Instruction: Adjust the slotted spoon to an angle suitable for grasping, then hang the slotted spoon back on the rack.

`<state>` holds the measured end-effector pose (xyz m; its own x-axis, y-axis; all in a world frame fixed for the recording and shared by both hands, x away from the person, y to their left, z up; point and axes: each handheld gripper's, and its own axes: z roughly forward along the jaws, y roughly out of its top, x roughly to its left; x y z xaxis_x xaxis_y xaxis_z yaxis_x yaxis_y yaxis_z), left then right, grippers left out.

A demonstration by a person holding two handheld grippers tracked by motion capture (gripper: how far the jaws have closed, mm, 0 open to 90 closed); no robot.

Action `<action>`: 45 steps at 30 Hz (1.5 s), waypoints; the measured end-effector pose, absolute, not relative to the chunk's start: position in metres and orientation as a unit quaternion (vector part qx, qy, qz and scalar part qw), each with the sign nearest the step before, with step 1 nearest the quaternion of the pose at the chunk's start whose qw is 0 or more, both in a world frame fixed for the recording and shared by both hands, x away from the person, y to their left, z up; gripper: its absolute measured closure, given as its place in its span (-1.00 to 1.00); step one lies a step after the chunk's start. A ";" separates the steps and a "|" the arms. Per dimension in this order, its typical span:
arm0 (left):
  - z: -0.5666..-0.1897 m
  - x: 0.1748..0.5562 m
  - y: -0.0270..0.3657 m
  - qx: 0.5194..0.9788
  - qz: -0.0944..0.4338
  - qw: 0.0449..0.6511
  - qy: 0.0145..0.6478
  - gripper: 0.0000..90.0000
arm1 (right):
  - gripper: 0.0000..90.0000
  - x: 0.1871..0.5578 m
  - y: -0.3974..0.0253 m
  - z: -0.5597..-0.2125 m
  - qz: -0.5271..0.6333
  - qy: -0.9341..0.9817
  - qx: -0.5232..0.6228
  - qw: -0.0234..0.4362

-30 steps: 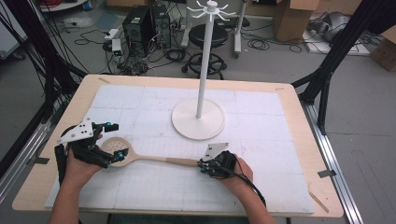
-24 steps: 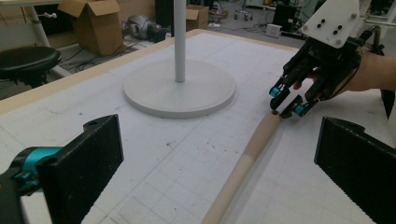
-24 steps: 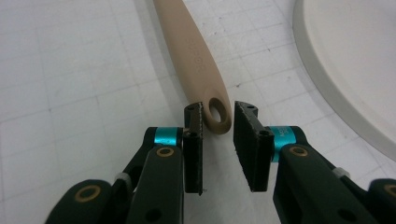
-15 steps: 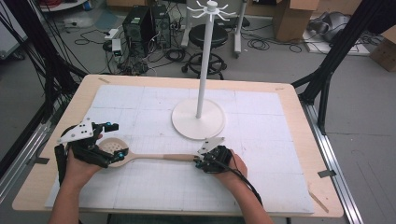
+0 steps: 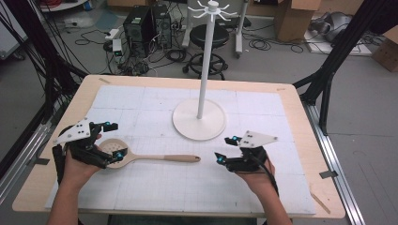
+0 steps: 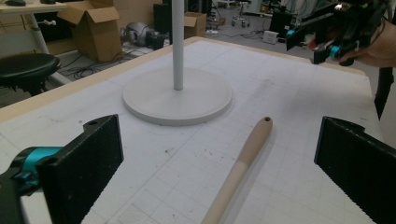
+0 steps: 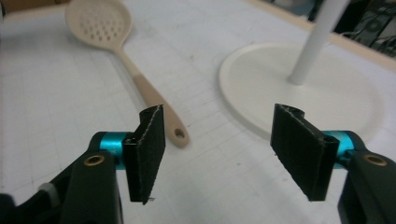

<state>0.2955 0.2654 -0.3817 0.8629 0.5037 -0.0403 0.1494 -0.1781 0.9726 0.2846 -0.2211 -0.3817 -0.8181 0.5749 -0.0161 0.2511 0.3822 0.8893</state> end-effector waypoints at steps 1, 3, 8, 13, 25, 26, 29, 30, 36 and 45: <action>-0.382 0.295 0.265 0.753 0.147 0.603 0.217 -0.96 | -0.26 0.285 -0.221 -0.382 0.495 0.815 0.253 0.164; -0.382 0.296 0.265 0.753 0.145 0.604 0.216 -0.96 | -0.34 0.281 -0.240 -0.376 0.527 0.791 0.268 0.159; -0.381 0.296 0.263 0.753 0.139 0.607 0.213 -0.96 | -0.43 0.277 -0.260 -0.375 0.542 0.776 0.274 0.167; -0.378 0.296 0.259 0.750 0.130 0.617 0.200 -0.96 | -0.55 0.274 -0.276 -0.372 0.561 0.757 0.281 0.181; -0.381 0.299 0.255 0.753 0.118 0.617 0.196 -0.96 | -0.66 0.273 -0.278 -0.367 0.574 0.739 0.286 0.206; -0.381 0.299 0.255 0.754 0.116 0.616 0.196 -0.96 | -0.66 0.273 -0.279 -0.366 0.577 0.737 0.284 0.208; -0.381 0.299 0.254 0.757 0.117 0.614 0.194 -0.96 | -0.66 0.274 -0.281 -0.363 0.579 0.735 0.283 0.208; -0.381 0.298 0.254 0.756 0.116 0.614 0.194 -0.96 | -0.66 0.274 -0.281 -0.364 0.578 0.735 0.287 0.207; -0.380 0.297 0.254 0.756 0.118 0.615 0.191 -0.96 | -0.67 0.276 -0.280 -0.367 0.568 0.744 0.289 0.200; -0.380 0.299 0.254 0.756 0.118 0.614 0.192 -0.96 | -0.68 0.276 -0.280 -0.368 0.565 0.746 0.294 0.195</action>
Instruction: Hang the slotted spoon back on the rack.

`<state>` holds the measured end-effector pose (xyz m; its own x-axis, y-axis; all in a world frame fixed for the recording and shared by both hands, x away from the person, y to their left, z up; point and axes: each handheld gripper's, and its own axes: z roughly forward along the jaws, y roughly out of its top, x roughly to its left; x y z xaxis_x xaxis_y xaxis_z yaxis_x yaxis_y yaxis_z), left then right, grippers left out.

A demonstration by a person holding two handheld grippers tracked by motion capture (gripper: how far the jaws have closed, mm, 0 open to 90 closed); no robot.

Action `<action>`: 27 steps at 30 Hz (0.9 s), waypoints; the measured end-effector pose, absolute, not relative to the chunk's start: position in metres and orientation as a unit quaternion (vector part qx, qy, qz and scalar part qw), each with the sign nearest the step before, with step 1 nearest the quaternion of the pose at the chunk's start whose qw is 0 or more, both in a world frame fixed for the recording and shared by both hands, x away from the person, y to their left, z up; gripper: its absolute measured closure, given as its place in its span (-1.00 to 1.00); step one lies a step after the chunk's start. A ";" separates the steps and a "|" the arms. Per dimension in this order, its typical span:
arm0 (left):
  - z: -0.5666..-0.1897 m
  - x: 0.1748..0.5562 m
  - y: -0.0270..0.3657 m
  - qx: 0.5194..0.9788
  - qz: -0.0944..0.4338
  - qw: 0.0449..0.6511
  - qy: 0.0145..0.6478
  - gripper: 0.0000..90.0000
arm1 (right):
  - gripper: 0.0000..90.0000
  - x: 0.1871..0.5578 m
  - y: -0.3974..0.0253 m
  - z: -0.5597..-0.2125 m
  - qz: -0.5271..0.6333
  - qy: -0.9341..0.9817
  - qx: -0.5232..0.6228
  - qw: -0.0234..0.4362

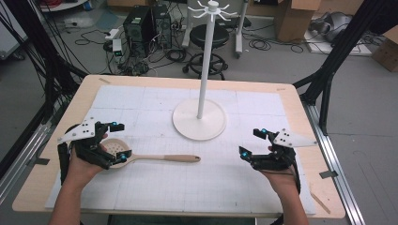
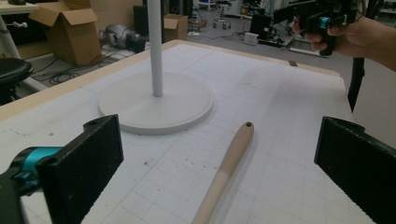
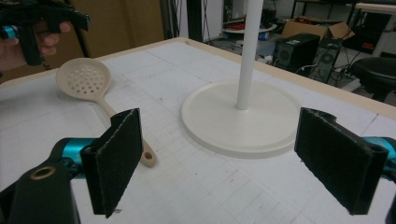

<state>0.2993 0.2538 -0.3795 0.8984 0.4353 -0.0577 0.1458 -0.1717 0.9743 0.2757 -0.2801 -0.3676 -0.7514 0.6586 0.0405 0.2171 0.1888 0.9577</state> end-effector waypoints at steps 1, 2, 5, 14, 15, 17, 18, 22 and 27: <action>-0.379 0.299 0.253 0.756 0.118 0.614 0.191 -0.96 | -0.68 0.275 -0.281 -0.368 0.564 0.746 0.295 0.195; -0.379 0.299 0.253 0.756 0.118 0.614 0.191 -0.96 | -0.68 0.275 -0.281 -0.368 0.564 0.746 0.295 0.196; -0.376 0.297 0.252 0.759 0.120 0.613 0.186 -0.96 | -0.68 0.275 -0.282 -0.368 0.563 0.747 0.293 0.198; -0.370 0.299 0.234 0.779 0.109 0.594 0.167 -0.96 | -0.68 0.274 -0.280 -0.371 0.553 0.753 0.295 0.200; -0.370 0.300 0.231 0.784 0.110 0.589 0.165 -0.96 | -0.68 0.275 -0.280 -0.371 0.552 0.754 0.294 0.201; -0.370 0.304 0.219 0.795 0.100 0.576 0.158 -0.96 | -0.68 0.276 -0.279 -0.372 0.549 0.756 0.295 0.199; -0.370 0.304 0.219 0.795 0.100 0.576 0.158 -0.96 | -0.68 0.276 -0.279 -0.372 0.549 0.756 0.295 0.199; -0.376 0.314 0.203 0.827 0.075 0.534 0.160 -0.96 | -0.68 0.277 -0.280 -0.372 0.551 0.756 0.292 0.199; -0.380 0.320 0.178 0.864 0.067 0.477 0.148 -0.96 | -0.68 0.277 -0.279 -0.374 0.548 0.757 0.296 0.198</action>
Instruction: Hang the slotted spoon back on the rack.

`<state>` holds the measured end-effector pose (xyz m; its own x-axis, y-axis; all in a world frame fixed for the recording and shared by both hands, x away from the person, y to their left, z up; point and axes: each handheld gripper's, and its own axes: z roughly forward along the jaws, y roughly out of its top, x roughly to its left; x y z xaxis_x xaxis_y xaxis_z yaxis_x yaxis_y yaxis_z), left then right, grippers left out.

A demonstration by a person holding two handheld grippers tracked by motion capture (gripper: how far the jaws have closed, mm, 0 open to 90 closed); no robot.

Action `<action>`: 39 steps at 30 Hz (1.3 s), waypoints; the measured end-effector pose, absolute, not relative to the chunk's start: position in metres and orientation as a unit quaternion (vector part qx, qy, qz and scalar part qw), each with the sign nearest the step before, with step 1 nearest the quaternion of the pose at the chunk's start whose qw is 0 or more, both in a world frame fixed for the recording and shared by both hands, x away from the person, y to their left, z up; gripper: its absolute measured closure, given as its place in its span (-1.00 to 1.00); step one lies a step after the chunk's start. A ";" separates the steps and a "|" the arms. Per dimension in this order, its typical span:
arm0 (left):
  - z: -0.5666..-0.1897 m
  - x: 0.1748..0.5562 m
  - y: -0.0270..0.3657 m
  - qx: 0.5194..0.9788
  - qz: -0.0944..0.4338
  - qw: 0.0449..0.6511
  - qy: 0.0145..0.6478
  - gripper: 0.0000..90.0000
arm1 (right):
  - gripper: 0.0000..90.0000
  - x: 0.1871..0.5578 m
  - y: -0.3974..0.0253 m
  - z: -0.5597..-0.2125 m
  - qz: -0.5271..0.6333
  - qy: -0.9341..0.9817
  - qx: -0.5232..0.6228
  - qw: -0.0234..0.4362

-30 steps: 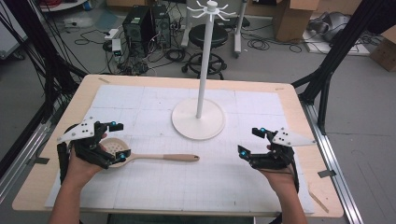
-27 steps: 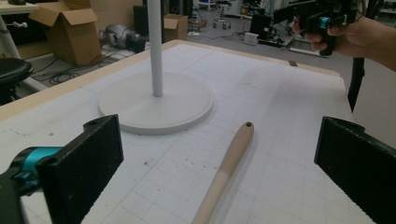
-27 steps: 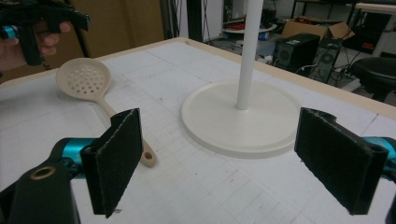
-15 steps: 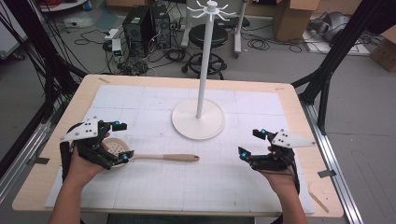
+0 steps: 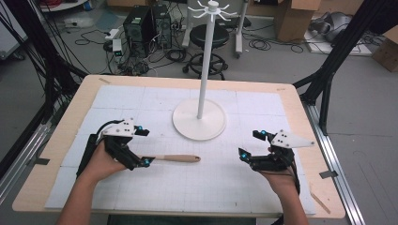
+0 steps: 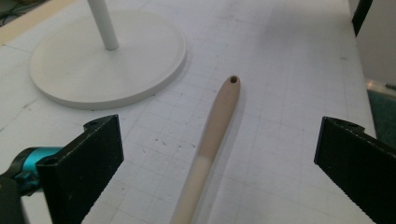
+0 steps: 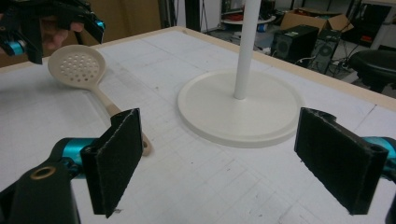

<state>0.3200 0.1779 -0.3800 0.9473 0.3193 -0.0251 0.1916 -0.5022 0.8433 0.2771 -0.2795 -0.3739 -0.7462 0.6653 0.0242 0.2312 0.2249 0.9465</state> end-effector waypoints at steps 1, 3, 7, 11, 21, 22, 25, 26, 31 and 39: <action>-0.380 0.322 0.170 0.872 0.064 0.464 0.141 -0.95 | -0.68 0.277 -0.280 -0.374 0.547 0.757 0.296 0.198; -0.380 0.323 0.167 0.877 0.065 0.456 0.135 -0.91 | -0.68 0.277 -0.280 -0.373 0.547 0.758 0.295 0.200; -0.384 0.331 0.157 0.897 0.054 0.418 0.131 -0.62 | -0.68 0.277 -0.278 -0.372 0.549 0.757 0.292 0.202; -0.388 0.336 0.150 0.908 0.056 0.393 0.138 -0.53 | -0.68 0.277 -0.277 -0.373 0.546 0.760 0.291 0.200; -0.406 0.345 0.131 0.939 0.038 0.317 0.124 -0.26 | -0.67 0.277 -0.276 -0.374 0.542 0.763 0.291 0.200; -0.407 0.346 0.130 0.943 0.038 0.307 0.123 -0.24 | -0.68 0.277 -0.276 -0.375 0.542 0.763 0.289 0.201; -0.412 0.348 0.128 0.946 0.035 0.297 0.125 -0.17 | -0.67 0.278 -0.274 -0.376 0.538 0.767 0.288 0.200; -0.413 0.350 0.125 0.951 0.035 0.282 0.124 -0.12 | -0.67 0.277 -0.272 -0.376 0.534 0.771 0.284 0.201; -0.415 0.352 0.115 0.962 0.037 0.245 0.115 0.00 | -0.67 0.278 -0.270 -0.376 0.530 0.774 0.282 0.202; -0.419 0.355 0.106 0.971 0.030 0.213 0.104 0.20 | -0.67 0.278 -0.271 -0.377 0.529 0.774 0.283 0.204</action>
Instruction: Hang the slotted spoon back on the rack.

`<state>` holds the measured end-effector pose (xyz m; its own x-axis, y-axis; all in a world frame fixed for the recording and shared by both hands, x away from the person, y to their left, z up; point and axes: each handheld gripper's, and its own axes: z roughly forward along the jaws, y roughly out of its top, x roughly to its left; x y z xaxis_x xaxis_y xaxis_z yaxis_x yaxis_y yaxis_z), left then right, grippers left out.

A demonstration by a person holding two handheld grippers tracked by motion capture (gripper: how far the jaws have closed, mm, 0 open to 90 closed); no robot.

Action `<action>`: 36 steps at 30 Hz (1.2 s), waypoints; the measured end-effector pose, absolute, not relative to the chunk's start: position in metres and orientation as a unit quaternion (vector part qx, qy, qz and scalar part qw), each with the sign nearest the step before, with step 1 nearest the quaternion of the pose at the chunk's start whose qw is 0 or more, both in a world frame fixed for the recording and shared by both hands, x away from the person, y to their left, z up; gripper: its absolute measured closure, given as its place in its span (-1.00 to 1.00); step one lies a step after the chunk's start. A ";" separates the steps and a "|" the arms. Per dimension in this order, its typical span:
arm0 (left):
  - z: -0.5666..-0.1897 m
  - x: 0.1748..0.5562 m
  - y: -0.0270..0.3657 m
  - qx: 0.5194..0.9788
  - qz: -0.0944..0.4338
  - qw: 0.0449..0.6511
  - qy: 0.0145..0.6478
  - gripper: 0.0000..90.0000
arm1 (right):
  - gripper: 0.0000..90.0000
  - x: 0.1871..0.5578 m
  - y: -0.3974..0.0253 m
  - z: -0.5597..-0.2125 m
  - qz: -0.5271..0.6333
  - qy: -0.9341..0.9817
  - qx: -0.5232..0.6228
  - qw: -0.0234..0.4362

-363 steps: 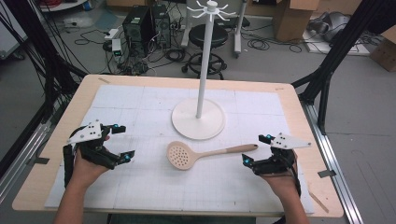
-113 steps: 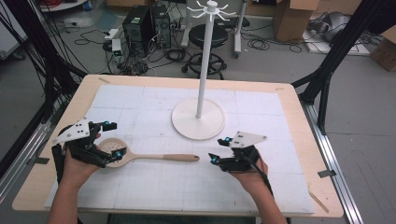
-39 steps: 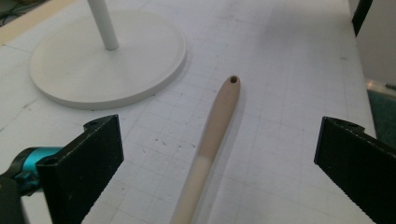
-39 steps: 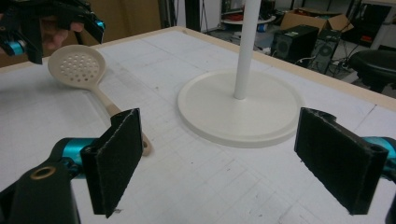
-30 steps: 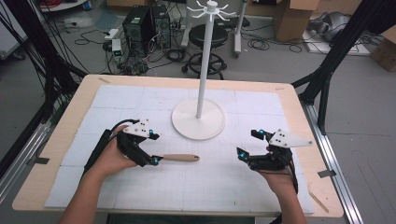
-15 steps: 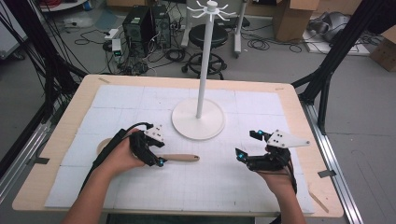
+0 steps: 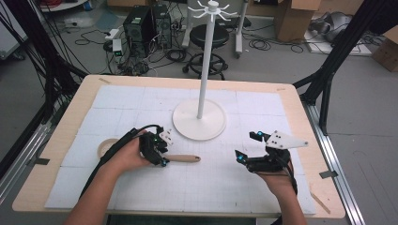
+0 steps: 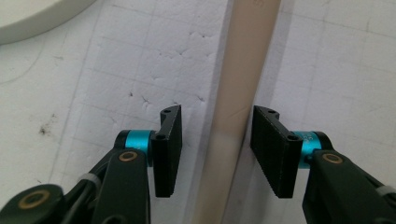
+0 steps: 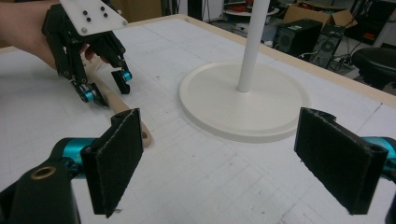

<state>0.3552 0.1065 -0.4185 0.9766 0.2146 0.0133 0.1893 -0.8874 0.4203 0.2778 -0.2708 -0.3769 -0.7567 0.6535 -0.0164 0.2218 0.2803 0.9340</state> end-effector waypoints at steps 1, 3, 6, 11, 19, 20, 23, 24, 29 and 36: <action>-0.418 0.355 0.105 0.972 0.031 0.206 0.105 0.21 | -0.67 0.278 -0.271 -0.377 0.528 0.774 0.284 0.201; -0.418 0.355 0.104 0.973 0.030 0.203 0.105 0.21 | -0.67 0.278 -0.270 -0.377 0.528 0.775 0.284 0.201; -0.417 0.357 0.101 0.976 0.023 0.190 0.101 0.23 | -0.67 0.278 -0.269 -0.378 0.525 0.777 0.282 0.203; -0.415 0.357 0.097 0.980 0.020 0.175 0.096 0.35 | -0.67 0.277 -0.268 -0.377 0.522 0.779 0.280 0.206; -0.415 0.355 0.097 0.980 0.016 0.180 0.078 0.57 | -0.67 0.277 -0.269 -0.378 0.522 0.778 0.284 0.205; -0.415 0.355 0.097 0.980 0.016 0.180 0.078 0.58 | -0.67 0.277 -0.269 -0.378 0.522 0.778 0.284 0.205; -0.413 0.354 0.096 0.983 0.021 0.171 0.070 0.62 | -0.67 0.276 -0.270 -0.377 0.522 0.777 0.284 0.208; -0.413 0.352 0.095 0.981 0.019 0.172 0.089 0.65 | -0.66 0.276 -0.271 -0.378 0.523 0.777 0.284 0.208; -0.409 0.352 0.100 0.978 0.016 0.176 0.107 0.66 | -0.66 0.276 -0.273 -0.379 0.522 0.775 0.291 0.206; -0.384 0.351 0.119 0.962 0.031 0.243 0.121 0.66 | -0.66 0.277 -0.273 -0.379 0.522 0.775 0.290 0.206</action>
